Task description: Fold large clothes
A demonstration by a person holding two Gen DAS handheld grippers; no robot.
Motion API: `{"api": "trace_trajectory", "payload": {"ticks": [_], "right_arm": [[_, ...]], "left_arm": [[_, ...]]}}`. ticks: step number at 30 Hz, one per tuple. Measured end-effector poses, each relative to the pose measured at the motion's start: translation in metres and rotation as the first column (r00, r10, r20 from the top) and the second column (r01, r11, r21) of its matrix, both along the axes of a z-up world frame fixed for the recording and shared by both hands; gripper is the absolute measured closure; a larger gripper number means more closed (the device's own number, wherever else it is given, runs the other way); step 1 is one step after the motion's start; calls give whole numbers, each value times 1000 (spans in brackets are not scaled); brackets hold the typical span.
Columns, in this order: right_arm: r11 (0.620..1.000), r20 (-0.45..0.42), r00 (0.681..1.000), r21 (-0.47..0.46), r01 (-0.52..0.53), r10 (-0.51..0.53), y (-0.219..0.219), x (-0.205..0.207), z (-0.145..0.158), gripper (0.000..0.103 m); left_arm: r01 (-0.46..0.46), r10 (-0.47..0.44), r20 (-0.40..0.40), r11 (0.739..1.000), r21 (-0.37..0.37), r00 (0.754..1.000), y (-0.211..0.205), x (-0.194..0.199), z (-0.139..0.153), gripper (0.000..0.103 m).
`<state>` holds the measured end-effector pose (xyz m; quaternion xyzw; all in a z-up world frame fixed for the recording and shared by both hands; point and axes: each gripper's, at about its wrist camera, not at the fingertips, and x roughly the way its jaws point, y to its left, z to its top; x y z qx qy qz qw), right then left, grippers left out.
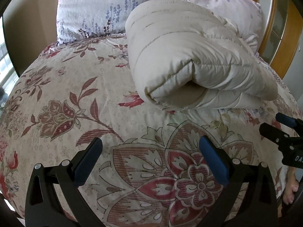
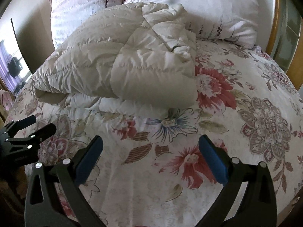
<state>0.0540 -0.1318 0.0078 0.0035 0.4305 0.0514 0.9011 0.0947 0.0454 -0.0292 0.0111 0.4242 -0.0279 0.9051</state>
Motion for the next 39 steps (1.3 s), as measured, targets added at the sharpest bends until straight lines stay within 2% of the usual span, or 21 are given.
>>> {"api": "trace_trajectory", "payload": {"ticks": [8, 39], "right_arm": [[1000, 5, 1000, 0, 10, -10, -3, 1, -4, 2], [1000, -5, 1000, -3, 5, -5, -3, 6, -8, 2]], "left_arm": [[-6, 6, -1, 999, -37, 1000, 6, 4, 0, 1], [-5, 5, -4, 1000, -31, 1000, 6, 6, -1, 1]]}}
